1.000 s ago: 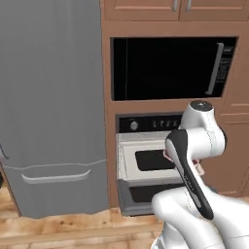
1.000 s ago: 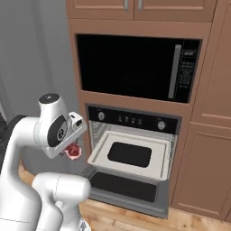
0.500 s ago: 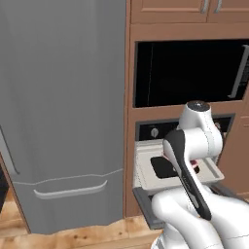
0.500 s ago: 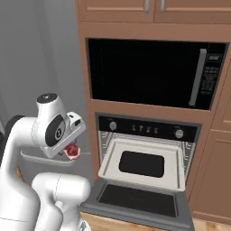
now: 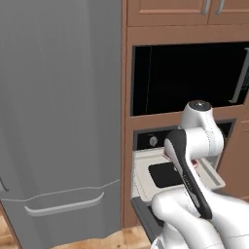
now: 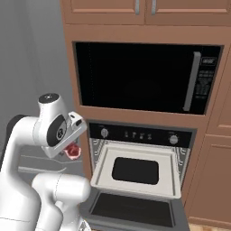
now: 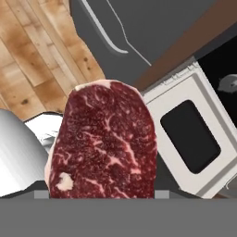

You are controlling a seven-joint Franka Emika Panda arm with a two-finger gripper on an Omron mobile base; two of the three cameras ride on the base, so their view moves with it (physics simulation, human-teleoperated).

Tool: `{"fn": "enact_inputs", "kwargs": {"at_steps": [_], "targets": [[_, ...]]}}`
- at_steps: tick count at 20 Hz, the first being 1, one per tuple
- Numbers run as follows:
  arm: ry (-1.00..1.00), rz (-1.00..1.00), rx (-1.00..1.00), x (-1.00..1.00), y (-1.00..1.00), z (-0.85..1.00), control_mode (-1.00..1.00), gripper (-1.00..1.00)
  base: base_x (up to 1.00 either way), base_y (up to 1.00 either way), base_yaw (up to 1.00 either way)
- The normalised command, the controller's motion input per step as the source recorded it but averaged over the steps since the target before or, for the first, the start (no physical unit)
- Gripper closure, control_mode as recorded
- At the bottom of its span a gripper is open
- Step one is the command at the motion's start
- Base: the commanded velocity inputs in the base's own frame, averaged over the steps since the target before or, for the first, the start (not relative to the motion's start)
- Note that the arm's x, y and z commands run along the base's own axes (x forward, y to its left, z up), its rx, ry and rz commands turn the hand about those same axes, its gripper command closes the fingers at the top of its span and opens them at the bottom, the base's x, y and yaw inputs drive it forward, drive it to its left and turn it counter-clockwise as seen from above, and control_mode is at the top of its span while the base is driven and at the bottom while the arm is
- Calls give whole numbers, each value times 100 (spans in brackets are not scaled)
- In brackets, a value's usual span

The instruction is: Place the steak on the rack of the oven.

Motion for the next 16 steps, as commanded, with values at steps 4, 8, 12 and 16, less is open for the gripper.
{"fn": "enact_inputs", "kwargs": {"at_steps": [4, 8, 12, 16], "targets": [[0, 0, 0, 0, 0, 0, -100, 100, 0, 0, 0], [0, 0, 0, 0, -5, -4, -100, 100, 0, 0, 0], [-4, 0, 2, 1, -66, -51, -100, 100, 0, 0, 0], [-11, 0, 15, 9, -93, -50, -100, 100, 0, 0, 0]]}}
